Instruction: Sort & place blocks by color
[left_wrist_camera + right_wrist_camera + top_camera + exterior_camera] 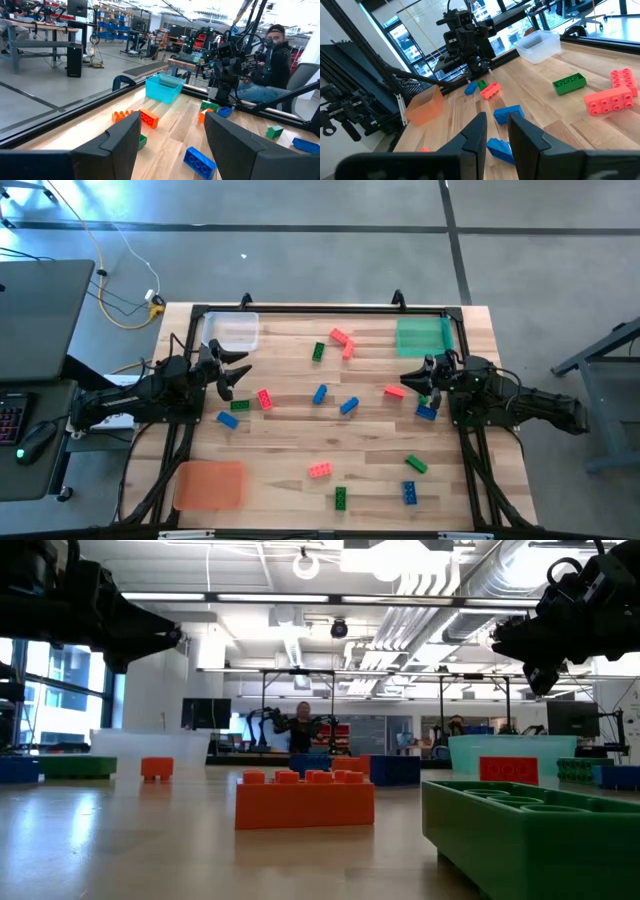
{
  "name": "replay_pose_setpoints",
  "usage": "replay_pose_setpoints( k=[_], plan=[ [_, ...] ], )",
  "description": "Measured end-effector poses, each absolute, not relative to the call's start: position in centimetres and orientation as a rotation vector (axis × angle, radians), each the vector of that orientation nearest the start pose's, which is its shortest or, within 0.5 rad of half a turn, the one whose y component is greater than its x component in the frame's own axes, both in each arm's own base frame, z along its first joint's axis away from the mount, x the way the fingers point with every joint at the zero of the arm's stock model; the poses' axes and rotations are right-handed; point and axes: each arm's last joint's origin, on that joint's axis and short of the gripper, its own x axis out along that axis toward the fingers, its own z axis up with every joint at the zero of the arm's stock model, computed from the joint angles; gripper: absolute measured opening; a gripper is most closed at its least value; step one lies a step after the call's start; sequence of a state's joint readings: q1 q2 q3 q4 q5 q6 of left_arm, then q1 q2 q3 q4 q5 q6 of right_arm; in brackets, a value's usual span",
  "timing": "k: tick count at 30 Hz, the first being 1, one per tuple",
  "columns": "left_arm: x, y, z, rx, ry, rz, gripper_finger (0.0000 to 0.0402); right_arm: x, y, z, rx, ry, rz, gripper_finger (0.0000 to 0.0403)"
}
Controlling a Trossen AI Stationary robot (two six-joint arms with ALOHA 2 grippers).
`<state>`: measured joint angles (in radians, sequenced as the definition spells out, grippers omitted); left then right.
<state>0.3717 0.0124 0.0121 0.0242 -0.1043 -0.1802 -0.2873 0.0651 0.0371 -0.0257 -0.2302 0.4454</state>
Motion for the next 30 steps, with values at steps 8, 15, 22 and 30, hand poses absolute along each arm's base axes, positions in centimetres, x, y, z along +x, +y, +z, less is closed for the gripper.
replay_pose_setpoints(
  k=[8,15,22,30],
  plan=[
    [8.98,3.82,16.91,-0.173,-0.067,0.473,0.0209,9.66,-2.41,16.81,0.433,0.025,-0.150,0.0067],
    [8.98,3.82,16.91,-0.174,-0.067,0.473,0.0209,9.62,-2.63,16.80,0.428,0.009,-0.225,0.0067],
    [8.98,3.82,16.91,-0.173,-0.067,0.473,0.0209,9.56,-2.83,16.82,0.423,-0.007,-0.298,0.0067],
    [8.98,3.82,16.91,-0.174,-0.067,0.472,0.0209,9.57,-2.86,17.38,0.404,-0.064,-0.294,0.0067]
  ],
)
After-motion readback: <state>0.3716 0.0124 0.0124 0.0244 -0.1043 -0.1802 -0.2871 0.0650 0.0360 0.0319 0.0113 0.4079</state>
